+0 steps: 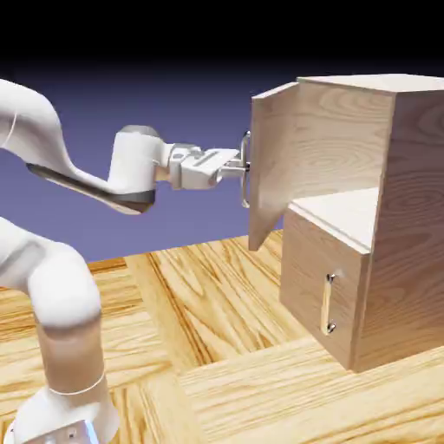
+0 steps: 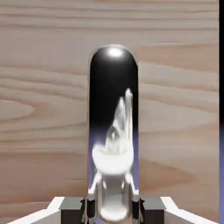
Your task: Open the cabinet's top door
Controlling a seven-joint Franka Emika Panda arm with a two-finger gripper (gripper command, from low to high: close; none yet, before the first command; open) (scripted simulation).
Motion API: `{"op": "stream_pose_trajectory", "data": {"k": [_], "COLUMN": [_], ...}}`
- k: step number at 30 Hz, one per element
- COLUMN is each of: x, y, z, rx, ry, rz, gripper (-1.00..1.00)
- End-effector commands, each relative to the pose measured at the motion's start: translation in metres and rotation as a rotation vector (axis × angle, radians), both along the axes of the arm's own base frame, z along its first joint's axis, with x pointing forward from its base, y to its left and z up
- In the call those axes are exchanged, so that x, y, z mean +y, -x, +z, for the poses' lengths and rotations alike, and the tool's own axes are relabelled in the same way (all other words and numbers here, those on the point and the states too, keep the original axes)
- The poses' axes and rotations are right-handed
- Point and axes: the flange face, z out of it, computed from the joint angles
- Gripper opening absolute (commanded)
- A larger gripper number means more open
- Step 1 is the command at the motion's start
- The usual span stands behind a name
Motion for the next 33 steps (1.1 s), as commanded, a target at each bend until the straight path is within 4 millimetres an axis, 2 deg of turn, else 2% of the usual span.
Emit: {"op": "stream_pose_trajectory", "data": {"k": [1, 9, 17, 22, 33], "x": [0.008, 0.069, 0.123, 0.142, 0.169], "y": [0.002, 0.011, 0.008, 0.005, -0.002], "z": [0.0, 0.0, 0.0, 0.0, 0.0], "rx": [0.0, 0.0, 0.0, 0.0, 0.001], "ry": [-0.001, -0.001, -0.001, -0.001, -0.001], "rz": [-0.027, -0.233, -0.409, -0.474, -0.566], "gripper": [-1.0, -1.0, -1.0, -1.0, -1.0]}}
